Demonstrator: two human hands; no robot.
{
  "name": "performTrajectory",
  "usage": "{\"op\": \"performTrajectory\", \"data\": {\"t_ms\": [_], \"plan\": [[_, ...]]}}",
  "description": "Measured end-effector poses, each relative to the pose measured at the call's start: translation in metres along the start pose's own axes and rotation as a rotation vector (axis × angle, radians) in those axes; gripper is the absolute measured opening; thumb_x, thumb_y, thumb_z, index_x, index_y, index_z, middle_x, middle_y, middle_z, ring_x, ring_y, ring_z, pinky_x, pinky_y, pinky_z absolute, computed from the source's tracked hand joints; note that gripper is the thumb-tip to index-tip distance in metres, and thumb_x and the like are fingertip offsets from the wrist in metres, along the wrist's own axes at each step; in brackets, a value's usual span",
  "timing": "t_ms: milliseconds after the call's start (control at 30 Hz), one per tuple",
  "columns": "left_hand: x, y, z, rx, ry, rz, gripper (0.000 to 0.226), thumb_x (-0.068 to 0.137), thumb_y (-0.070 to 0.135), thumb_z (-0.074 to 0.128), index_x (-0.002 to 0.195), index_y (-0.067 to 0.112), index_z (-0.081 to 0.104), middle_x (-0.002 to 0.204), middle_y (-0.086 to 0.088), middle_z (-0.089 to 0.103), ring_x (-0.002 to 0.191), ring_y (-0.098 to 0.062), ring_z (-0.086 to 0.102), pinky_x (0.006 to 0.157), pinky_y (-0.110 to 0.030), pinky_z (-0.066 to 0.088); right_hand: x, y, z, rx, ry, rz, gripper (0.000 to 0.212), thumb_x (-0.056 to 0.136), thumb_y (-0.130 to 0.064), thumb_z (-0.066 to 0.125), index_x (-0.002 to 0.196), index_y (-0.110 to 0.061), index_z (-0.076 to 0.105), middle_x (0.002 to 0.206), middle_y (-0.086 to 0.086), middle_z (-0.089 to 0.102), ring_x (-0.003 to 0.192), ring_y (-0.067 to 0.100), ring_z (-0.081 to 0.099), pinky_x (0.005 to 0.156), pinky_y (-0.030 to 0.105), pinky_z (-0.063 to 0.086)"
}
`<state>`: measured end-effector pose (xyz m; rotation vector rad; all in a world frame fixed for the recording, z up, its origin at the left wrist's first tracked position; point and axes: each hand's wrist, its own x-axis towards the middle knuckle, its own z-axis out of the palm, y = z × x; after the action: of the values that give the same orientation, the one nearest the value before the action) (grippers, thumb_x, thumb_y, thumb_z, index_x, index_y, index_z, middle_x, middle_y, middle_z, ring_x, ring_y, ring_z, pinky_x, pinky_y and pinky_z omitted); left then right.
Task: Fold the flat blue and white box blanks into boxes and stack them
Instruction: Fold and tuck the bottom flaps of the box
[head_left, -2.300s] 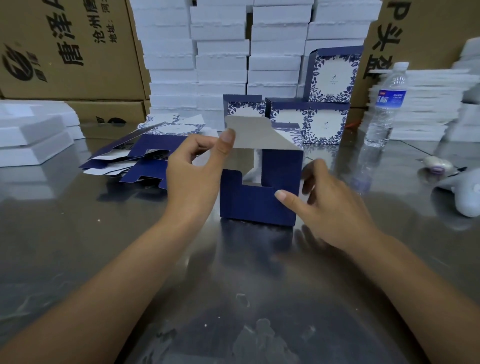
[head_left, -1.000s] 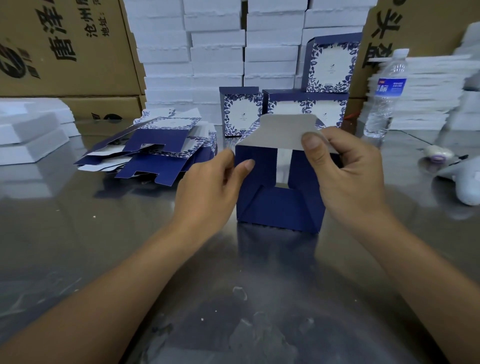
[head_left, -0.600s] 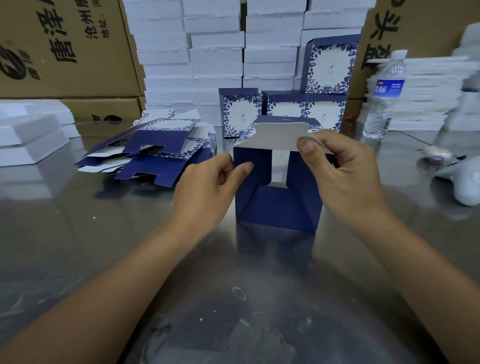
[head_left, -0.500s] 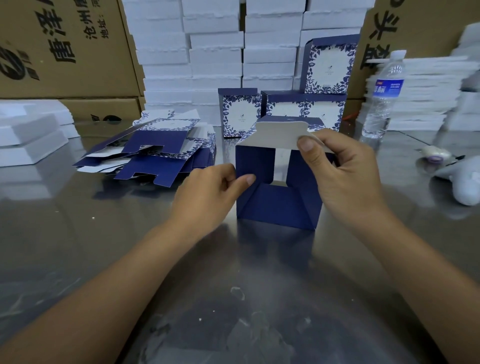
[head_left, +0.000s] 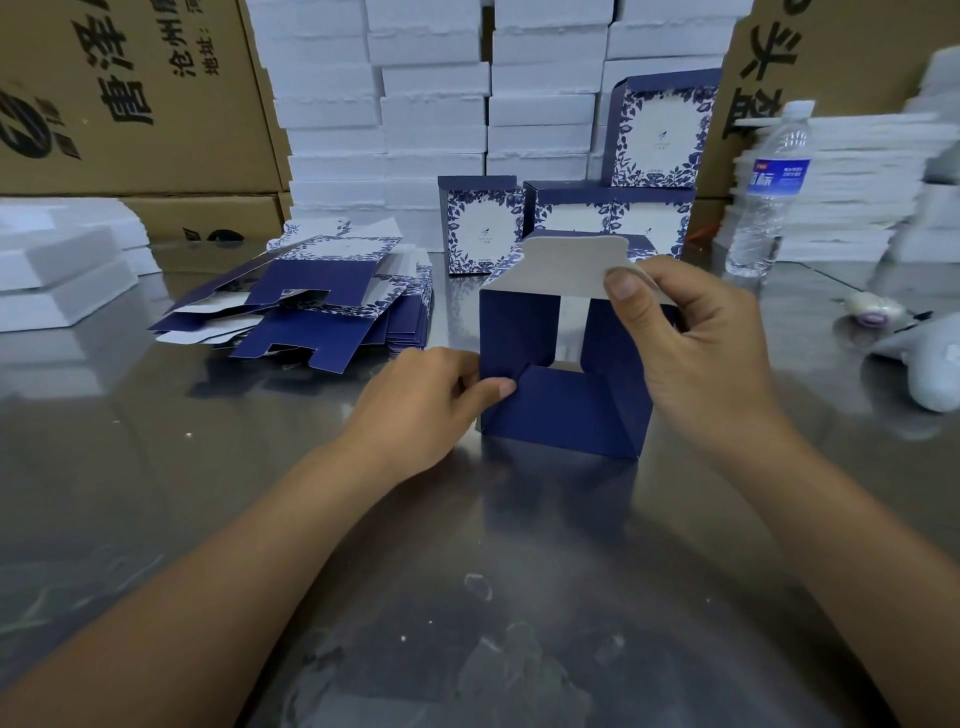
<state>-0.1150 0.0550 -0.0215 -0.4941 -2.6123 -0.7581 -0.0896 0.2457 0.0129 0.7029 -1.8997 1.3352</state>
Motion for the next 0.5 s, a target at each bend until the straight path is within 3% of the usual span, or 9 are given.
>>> {"op": "performTrajectory", "data": {"t_ms": [133,300,400,500], "plan": [[-0.0016,-0.0045,0.0001,0.079,-0.146,-0.060,0.039,0.087,0.051,0.057,0.060,0.023,0.052,0.060,0.007,0.057,0.067,-0.018,0.056,0.059,-0.030,0.039,0.0004,0.0016,0.0002,0.004,0.016,0.000,0.016,0.089,-0.031,0.056,0.074,-0.036,0.058,0.063,-0.029,0.056,0.067,-0.008,0.050,0.066,0.010,0.034],[-0.0027,-0.0039,0.0050,0.046,-0.124,-0.012,0.038,0.090,0.043,0.056,0.069,0.013,0.060,0.067,-0.006,0.064,0.071,-0.025,0.058,0.066,-0.038,0.048,0.0000,0.0014,-0.0001,0.003,0.034,-0.024,0.025,0.092,-0.026,0.055,0.069,-0.036,0.052,0.057,-0.027,0.053,0.060,-0.008,0.047,0.060,0.006,0.031],[-0.0027,-0.0046,0.0079,0.039,-0.121,0.014,0.038,0.091,0.042,0.056,0.062,0.017,0.055,0.060,-0.003,0.060,0.066,-0.022,0.057,0.060,-0.035,0.045,0.0001,0.0002,-0.0003,0.012,0.047,-0.040,0.031,0.093,-0.022,0.054,0.067,-0.039,0.048,0.054,-0.028,0.052,0.057,-0.009,0.048,0.057,0.004,0.032],[-0.0031,-0.0069,0.0084,0.051,-0.125,0.020,0.040,0.088,0.046,0.056,0.056,0.024,0.049,0.046,0.010,0.053,0.055,-0.003,0.051,0.047,-0.018,0.028,0.0012,0.0003,-0.0005,0.020,0.075,-0.039,0.041,0.094,-0.020,0.054,0.061,-0.042,0.047,0.051,-0.029,0.050,0.054,-0.011,0.048,0.055,0.002,0.032]]}}
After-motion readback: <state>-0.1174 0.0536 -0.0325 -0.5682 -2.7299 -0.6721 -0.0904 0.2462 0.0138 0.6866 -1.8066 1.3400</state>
